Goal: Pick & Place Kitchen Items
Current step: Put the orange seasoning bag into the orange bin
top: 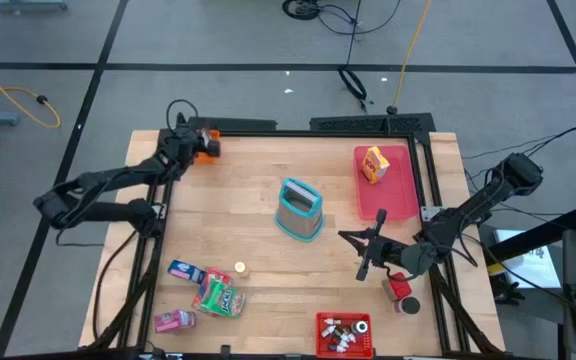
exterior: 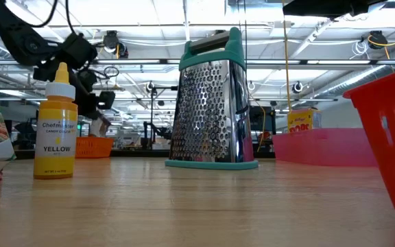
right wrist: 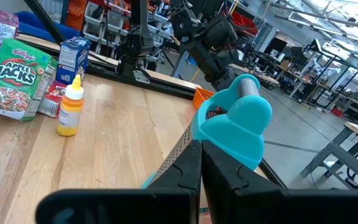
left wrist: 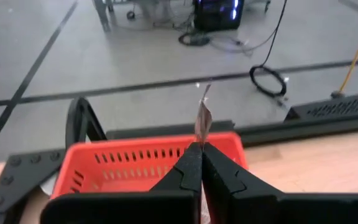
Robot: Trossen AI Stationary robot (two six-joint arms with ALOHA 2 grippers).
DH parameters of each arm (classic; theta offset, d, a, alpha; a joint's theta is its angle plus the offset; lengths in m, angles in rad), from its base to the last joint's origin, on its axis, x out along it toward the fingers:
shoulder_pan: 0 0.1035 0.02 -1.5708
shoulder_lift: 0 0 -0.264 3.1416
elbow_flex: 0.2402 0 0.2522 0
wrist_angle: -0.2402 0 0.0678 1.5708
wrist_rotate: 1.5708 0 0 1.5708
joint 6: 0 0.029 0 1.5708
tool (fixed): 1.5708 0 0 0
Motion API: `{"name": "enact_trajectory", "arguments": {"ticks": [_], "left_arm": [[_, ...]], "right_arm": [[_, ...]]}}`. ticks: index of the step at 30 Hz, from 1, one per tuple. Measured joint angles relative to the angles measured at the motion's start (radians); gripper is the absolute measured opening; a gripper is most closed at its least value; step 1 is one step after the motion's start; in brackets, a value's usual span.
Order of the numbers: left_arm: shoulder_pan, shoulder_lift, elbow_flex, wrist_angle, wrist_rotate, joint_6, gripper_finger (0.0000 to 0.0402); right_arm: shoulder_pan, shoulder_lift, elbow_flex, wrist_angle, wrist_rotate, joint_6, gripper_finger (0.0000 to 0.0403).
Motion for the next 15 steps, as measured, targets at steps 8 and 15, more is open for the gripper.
{"name": "enact_trajectory", "arguments": {"ticks": [8, 15], "left_arm": [[0.0, 0.047, 0.0, 0.075, 0.041, -0.01, 0.0038], [-0.001, 0.043, 0.001, 0.111, 0.083, -0.004, 0.0093]], "right_arm": [[0.0, 0.0, 0.0, -0.004, 0.0, 0.0, 0.0004], [0.0, 0.0, 0.0, -0.006, -0.001, 0.004, 0.0004]]}}
